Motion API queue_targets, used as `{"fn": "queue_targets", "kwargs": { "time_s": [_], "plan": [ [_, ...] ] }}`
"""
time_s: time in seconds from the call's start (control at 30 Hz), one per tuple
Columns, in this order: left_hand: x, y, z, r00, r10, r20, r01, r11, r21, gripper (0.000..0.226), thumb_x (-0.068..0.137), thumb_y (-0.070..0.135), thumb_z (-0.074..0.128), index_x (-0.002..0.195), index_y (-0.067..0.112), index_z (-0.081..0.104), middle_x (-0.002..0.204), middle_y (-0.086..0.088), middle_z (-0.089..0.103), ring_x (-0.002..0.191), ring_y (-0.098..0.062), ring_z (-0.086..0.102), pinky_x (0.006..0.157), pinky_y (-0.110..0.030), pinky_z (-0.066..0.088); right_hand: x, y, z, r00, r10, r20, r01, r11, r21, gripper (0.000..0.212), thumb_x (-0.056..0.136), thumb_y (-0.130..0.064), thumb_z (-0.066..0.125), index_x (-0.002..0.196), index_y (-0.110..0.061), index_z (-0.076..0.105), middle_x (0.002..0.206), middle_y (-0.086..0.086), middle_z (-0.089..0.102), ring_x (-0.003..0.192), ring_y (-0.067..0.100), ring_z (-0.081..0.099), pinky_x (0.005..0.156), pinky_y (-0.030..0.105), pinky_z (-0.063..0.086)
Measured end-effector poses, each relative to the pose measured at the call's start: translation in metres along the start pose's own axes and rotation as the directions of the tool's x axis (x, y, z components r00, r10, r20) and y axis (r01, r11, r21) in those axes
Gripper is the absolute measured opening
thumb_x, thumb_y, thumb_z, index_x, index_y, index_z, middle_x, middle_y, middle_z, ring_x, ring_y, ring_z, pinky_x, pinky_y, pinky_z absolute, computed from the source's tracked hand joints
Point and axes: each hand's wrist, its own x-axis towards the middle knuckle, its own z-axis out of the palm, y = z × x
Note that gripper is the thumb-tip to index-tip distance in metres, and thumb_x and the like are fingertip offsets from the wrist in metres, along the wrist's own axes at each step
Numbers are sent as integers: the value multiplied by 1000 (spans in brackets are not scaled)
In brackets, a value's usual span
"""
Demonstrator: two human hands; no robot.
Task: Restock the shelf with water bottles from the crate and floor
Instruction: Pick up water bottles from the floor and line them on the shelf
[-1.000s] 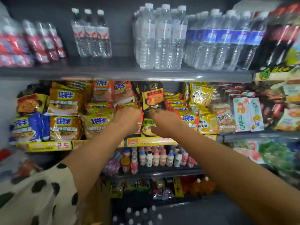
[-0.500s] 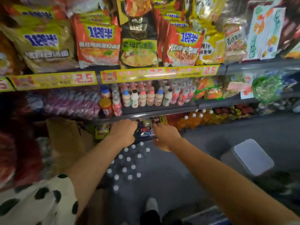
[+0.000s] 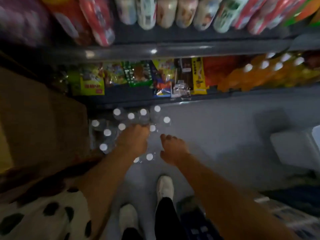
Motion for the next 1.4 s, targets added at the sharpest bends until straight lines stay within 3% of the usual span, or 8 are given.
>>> {"fn": "queue_targets", "kwargs": {
  "time_s": [0.3, 0.47, 0.57, 0.77, 0.97, 1.07, 1.2, 1.4],
  "plan": [
    [37, -34, 125, 997, -28, 69, 25, 999, 42, 34, 92, 15, 57, 125, 17, 53, 124, -7, 60, 115, -25, 57, 93, -34, 48, 83, -33, 148, 995, 55, 81, -53, 998, -24, 59, 89, -21, 57, 139, -10, 29, 129, 14, 51, 115, 32, 55, 92, 38, 44],
    [38, -43, 143, 997, -41, 69, 39, 999, 35, 32, 90, 17, 59, 122, 17, 52, 124, -5, 59, 116, -23, 55, 93, -33, 47, 100, -32, 166, 1000, 20, -12, -21, 999, -48, 39, 98, -7, 35, 137, -7, 33, 127, 15, 55, 113, 32, 58, 91, 40, 46],
    [29, -43, 133, 997, -36, 64, 35, 999, 13, 34, 91, 17, 59, 124, 17, 51, 125, -5, 58, 117, -22, 55, 92, -32, 46, 90, -28, 145, 1000, -11, -12, 11, 1000, -24, 41, 95, -8, 40, 135, -11, 36, 125, 14, 57, 113, 32, 58, 91, 39, 46],
    [-23, -35, 45, 1000, 19, 9, -17, 994, -108, 34, 89, 13, 59, 122, 17, 52, 122, -5, 60, 112, -21, 58, 91, -32, 49, 0, -35, 14, 993, -110, -34, 109, 993, -45, 47, 89, -23, 55, 131, -11, 37, 118, 15, 59, 107, 37, 59, 84, 38, 47],
    [-111, -20, -111, 986, 122, -115, -144, 967, -209, 56, 83, 21, 66, 135, 24, 46, 134, -2, 54, 122, -26, 53, 97, -39, 47, -143, -65, -182, 962, -206, -179, 202, 979, -37, 51, 87, -32, 63, 130, -12, 41, 116, 16, 59, 106, 35, 57, 83, 39, 47],
    [-162, -19, -189, 959, 186, -215, -240, 935, -261, 54, 74, 32, 69, 125, 27, 52, 125, 0, 58, 115, -24, 57, 90, -40, 51, -228, -91, -277, 908, -287, -305, 284, 957, -56, 44, 84, -30, 65, 120, -11, 47, 100, 11, 61, 94, 30, 59, 73, 37, 48],
    [-232, -23, -282, 908, 272, -319, -365, 888, -280, 77, 65, 31, 77, 136, 28, 47, 137, 3, 53, 124, -19, 51, 98, -40, 47, -338, -132, -389, 816, -395, -421, 352, 919, -179, 29, 85, -29, 68, 96, -16, 44, 74, -3, 41, 74, 19, 44, 54, 23, 25],
    [-330, -16, -384, 851, 284, -442, -466, 797, -385, 71, 64, 33, 88, 126, 23, 56, 119, 10, 63, 109, -9, 60, 93, -27, 49, -456, -186, -491, 636, -467, -614, 406, 879, -249, 28, 81, -26, 73, 78, -4, 54, 65, 0, 44, 64, 17, 40, 48, 26, 23]
  ]
}}
